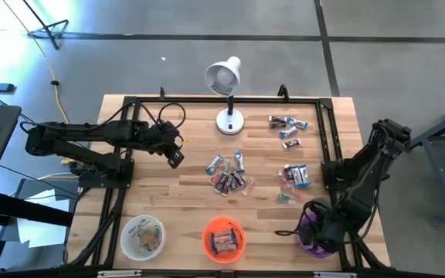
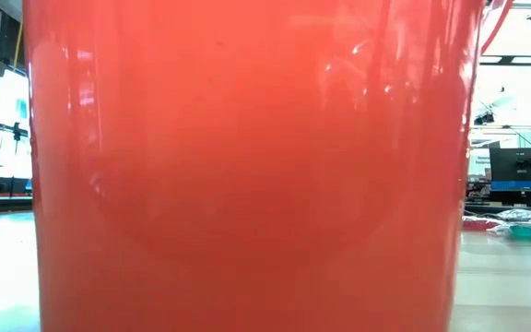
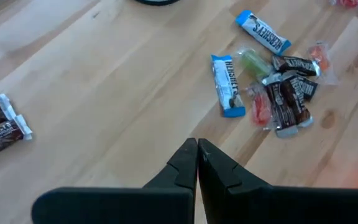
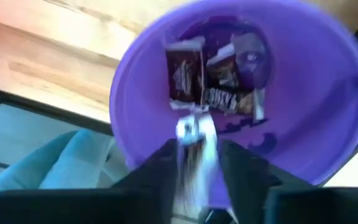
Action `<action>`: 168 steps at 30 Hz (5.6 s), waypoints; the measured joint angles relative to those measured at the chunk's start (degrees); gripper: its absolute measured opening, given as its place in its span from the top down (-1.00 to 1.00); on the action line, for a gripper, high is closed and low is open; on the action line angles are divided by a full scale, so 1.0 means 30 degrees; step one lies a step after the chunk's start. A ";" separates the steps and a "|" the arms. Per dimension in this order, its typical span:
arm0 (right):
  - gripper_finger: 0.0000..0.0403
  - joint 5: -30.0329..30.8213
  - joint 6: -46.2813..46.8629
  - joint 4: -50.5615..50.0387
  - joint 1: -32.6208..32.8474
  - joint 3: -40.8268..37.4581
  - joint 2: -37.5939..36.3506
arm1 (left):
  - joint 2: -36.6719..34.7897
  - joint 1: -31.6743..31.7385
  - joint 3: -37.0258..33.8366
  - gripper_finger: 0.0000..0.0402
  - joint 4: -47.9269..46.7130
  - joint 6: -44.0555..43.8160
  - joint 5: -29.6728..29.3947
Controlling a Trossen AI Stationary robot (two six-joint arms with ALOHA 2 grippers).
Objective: Organize candy in baskets
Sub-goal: Put the brown chocolate bar into the purple bucket
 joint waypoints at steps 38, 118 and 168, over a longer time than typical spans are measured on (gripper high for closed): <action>-0.12 0.2578 -1.5177 -0.5965 -0.9802 -0.0015 -0.0452 | 0.0169 0.8041 -0.4568 0.73 0.0393 0.8664 0.4635; -0.12 0.3015 -2.0867 -0.0682 -1.5458 -0.0022 -0.0452 | 0.9078 1.4953 -0.1209 0.76 0.0862 2.6079 0.2551; -0.12 0.2877 -2.0978 -0.0646 -1.5875 -0.0022 -0.0444 | 1.0899 1.5208 -0.1151 0.97 0.2106 2.0826 0.5710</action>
